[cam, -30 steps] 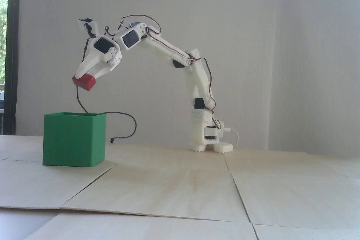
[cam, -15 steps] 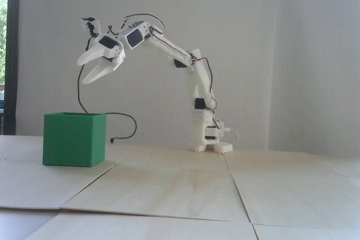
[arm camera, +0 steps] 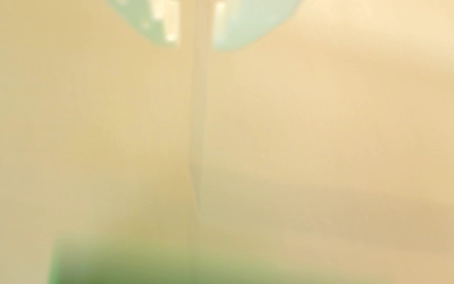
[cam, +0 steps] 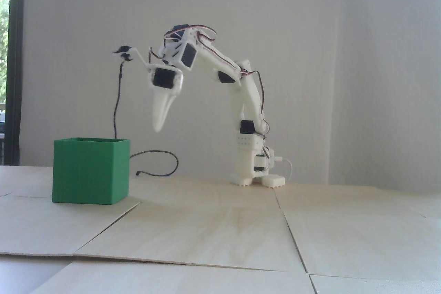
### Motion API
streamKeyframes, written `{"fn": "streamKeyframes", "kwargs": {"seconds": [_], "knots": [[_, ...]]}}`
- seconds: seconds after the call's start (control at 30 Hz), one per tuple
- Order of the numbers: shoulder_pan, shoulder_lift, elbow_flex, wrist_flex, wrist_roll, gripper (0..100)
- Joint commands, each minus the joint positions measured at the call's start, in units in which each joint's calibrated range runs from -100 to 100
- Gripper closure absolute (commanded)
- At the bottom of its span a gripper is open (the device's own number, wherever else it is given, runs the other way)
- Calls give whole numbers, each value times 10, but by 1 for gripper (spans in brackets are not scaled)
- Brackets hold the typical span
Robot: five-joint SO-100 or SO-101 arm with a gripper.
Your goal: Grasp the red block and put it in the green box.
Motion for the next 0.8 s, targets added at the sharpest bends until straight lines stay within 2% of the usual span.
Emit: {"fn": "streamKeyframes", "kwargs": {"seconds": [0.0, 0.03, 0.2, 0.3, 0.43, 0.6, 0.77], "knots": [[-104, -141, 64, 110, -14, 98], [-117, -159, 81, 108, -7, 98], [-223, -323, 212, 104, 99, 98], [-281, -442, 318, 104, 171, 98], [-338, -584, 469, 78, 235, 98], [-355, -741, 720, -99, 241, 98], [-343, -910, 1074, -350, 245, 98]]}}
